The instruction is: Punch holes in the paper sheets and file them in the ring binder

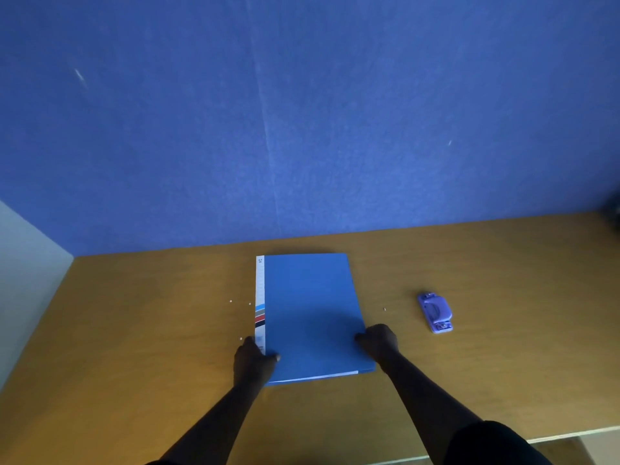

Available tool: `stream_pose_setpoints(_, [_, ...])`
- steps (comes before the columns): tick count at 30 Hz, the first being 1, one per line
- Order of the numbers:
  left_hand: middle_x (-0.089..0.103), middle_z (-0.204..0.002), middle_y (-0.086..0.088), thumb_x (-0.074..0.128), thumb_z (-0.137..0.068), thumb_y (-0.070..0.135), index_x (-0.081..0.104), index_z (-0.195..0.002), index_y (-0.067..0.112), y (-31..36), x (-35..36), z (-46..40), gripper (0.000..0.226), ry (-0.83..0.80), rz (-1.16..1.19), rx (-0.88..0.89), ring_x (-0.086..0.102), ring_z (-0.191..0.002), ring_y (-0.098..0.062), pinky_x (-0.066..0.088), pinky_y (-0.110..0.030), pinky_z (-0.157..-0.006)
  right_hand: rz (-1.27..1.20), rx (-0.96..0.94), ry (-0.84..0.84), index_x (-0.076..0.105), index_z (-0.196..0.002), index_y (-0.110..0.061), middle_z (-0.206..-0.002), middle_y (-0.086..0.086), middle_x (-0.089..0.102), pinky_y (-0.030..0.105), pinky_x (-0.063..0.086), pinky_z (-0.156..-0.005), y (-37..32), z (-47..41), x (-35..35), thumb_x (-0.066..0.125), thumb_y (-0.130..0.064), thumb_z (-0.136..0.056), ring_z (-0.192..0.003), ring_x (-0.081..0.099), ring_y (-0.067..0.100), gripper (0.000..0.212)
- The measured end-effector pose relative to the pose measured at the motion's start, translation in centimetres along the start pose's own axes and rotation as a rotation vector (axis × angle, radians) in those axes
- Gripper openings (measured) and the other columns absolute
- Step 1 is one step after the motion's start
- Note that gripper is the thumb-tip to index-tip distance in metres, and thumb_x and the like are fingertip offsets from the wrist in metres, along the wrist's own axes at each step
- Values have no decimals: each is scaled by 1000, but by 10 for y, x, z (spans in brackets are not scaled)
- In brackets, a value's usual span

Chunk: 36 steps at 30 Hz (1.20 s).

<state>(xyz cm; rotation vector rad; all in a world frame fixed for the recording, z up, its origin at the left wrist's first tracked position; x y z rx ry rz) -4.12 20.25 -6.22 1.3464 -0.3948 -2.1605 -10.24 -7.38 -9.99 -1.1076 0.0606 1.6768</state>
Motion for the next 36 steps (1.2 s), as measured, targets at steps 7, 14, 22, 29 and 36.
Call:
stream_pose_setpoints(7, [67,-116,-13,81,-73,22,56,-117,1,22,21,3,55,3,27,37,64,-105,-29,41,-24,-72,35,-57,104,69,-105,-2,-110,15,69,32,49,-82,9,-8,-30,60,-22,-84,-104,63,34,31])
stream_pose_setpoints(14, [67,-113,-8,82,-71,20,58,-114,7,55,46,0,51,-25,35,108,64,-101,-25,45,-24,-71,138,-63,147,67,-111,-3,-116,15,68,32,49,-83,30,-30,-63,60,-27,-87,-109,62,33,35])
stream_pose_setpoints(22, [61,-130,-7,82,-68,22,48,-132,9,62,61,-7,74,-36,-42,77,59,-116,-25,52,-33,-95,254,-157,74,65,-109,-1,-117,15,65,30,46,-83,44,-42,-68,55,-22,-87,-111,60,32,32])
stream_pose_setpoints(29, [59,-130,-5,77,-72,30,47,-133,14,93,46,3,69,23,-154,248,58,-116,-24,53,-33,-93,316,-231,135,56,-118,-11,-121,13,60,35,48,-90,28,-35,-80,51,-24,-87,-114,57,32,34])
stream_pose_setpoints(36, [45,-144,-25,48,-90,34,44,-138,-8,153,11,-9,64,395,-397,700,45,-133,-38,39,-46,-110,503,-441,345,41,-141,-19,-139,4,47,42,37,-99,-34,-25,-115,47,-28,-92,-125,46,29,50])
Point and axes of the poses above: each hand's wrist, its own z-axis away from the middle knuckle, its own x-axis out of the palm, y = z × x, the point moved 4 cm from there along -z, towards the middle knuckle
